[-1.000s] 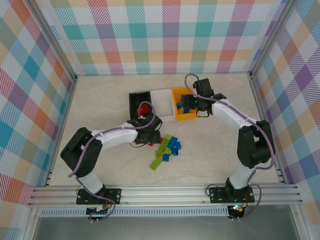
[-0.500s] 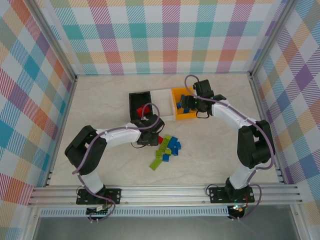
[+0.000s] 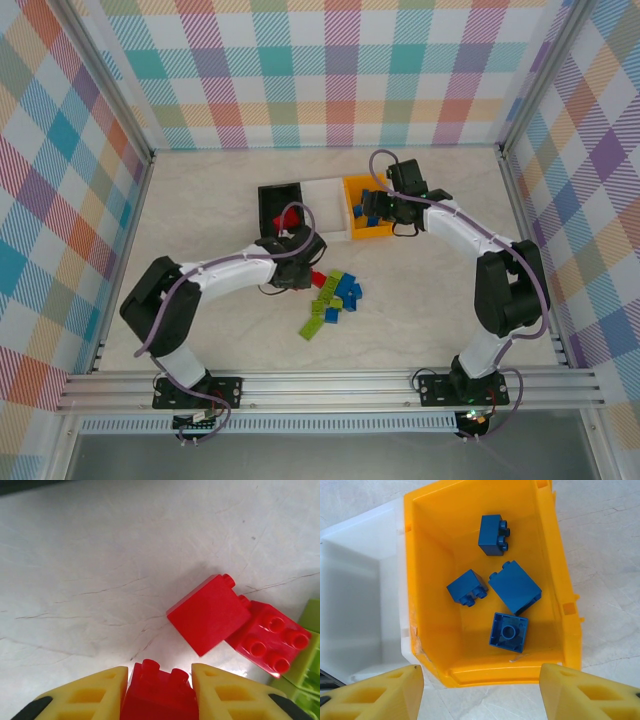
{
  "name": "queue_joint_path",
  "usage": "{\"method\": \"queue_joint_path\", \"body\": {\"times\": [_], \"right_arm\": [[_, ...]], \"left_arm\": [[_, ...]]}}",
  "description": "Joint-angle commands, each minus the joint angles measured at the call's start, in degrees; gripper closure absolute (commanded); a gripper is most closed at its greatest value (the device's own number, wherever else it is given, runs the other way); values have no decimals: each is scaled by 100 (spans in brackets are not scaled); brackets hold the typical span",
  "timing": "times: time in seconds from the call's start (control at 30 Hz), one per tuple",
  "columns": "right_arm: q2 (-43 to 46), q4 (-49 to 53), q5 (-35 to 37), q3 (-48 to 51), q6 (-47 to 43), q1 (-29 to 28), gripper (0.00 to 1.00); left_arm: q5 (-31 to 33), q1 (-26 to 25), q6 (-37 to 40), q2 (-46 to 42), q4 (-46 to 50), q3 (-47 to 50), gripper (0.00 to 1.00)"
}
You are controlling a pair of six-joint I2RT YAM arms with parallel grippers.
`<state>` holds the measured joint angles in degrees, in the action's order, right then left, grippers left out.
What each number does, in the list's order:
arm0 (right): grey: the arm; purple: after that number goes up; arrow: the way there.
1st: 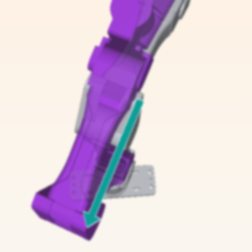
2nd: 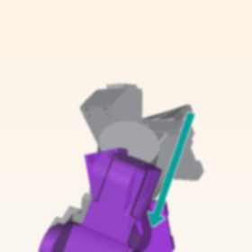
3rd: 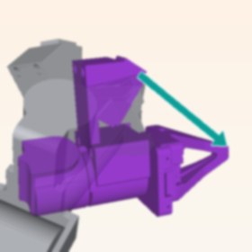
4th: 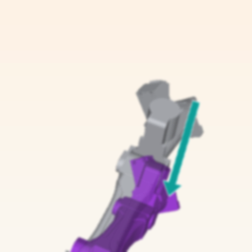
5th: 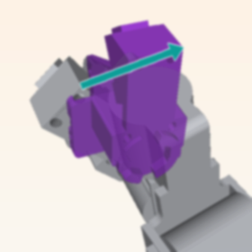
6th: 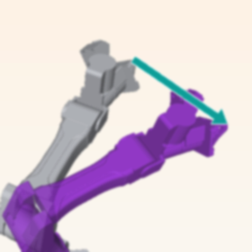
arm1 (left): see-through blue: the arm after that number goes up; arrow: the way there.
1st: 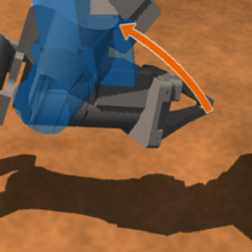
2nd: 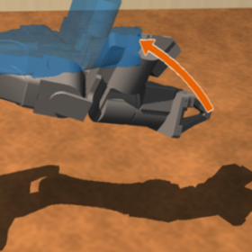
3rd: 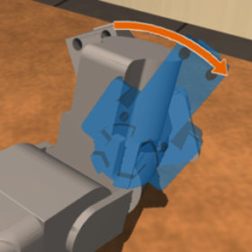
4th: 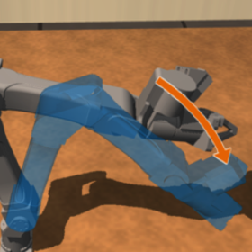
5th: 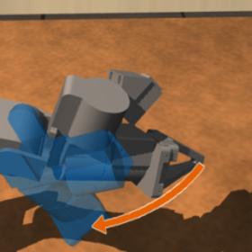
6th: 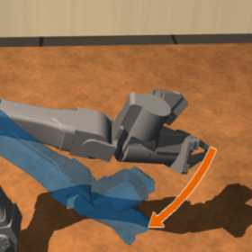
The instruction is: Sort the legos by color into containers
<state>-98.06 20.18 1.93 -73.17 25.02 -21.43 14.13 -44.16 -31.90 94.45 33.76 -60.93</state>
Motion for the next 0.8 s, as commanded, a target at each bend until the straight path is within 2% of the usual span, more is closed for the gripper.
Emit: {"method": "queue_joint_path", "body": {"times": [0.0, 0.2, 0.33, 0.47, 0.7, 0.77], "right_arm": [[217, 3, 27, -69, 56, -2, 37], [288, -23, 26, 30, 81, 0, 37], [318, -36, -34, 54, 126, 0, 37], [364, -47, -105, 99, 156, -1, 37], [734, -67, -164, 523, 131, -137, 36], [940, -78, -242, 749, 135, -197, 35]], "left_arm": [[429, 55, -24, -489, 466, -407, 67], [1277, 625, 135, -375, 561, -1259, 67], [1479, 1096, 269, 384, 484, -2111, 67], [1756, 1314, 422, 1256, 556, -2941, 68], [1710, 1533, 445, 2361, 893, -4048, 68], [1630, 1533, 440, 2479, 983, -4273, 60]]}}
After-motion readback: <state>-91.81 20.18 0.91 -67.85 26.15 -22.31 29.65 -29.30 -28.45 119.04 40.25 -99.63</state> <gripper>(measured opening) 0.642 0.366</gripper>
